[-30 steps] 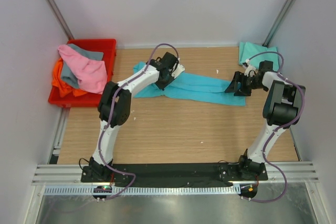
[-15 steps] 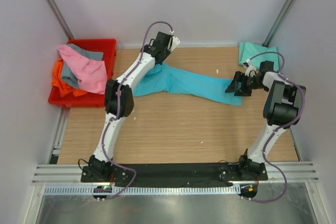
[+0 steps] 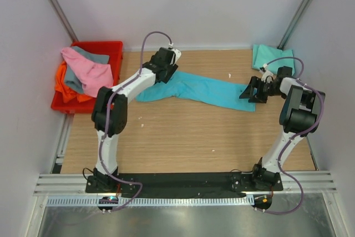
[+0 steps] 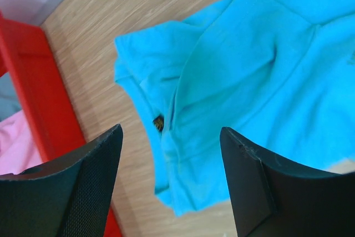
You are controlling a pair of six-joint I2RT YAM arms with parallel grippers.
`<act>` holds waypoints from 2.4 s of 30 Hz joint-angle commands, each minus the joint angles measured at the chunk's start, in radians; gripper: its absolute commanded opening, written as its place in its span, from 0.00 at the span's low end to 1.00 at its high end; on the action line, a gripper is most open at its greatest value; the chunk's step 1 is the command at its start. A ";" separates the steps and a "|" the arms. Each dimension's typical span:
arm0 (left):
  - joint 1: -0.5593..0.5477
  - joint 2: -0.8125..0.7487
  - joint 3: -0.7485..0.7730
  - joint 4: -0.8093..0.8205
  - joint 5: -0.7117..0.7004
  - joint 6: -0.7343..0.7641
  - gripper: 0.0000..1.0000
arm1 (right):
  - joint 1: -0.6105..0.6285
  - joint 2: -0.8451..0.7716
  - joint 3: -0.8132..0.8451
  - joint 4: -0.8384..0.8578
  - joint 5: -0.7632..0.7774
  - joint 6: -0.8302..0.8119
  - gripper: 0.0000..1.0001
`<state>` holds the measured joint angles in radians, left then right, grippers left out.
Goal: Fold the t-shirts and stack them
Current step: Fold the tshirt
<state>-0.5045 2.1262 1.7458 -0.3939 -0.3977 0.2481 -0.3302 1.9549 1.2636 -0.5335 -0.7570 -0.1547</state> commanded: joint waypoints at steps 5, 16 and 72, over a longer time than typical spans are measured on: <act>0.000 -0.235 -0.250 0.073 0.080 -0.056 0.70 | -0.006 -0.002 0.034 -0.005 0.010 -0.008 0.76; 0.030 -0.218 -0.387 0.064 0.137 -0.081 0.65 | 0.000 0.050 0.112 -0.072 0.041 -0.017 0.76; 0.198 -0.046 -0.016 -0.169 0.485 -0.096 0.58 | 0.118 -0.013 0.186 -0.066 0.090 0.047 0.81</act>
<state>-0.2852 2.0644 1.6741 -0.5411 0.0502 0.1562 -0.2241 1.9350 1.4574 -0.6285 -0.6640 -0.1234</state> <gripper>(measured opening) 0.577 0.810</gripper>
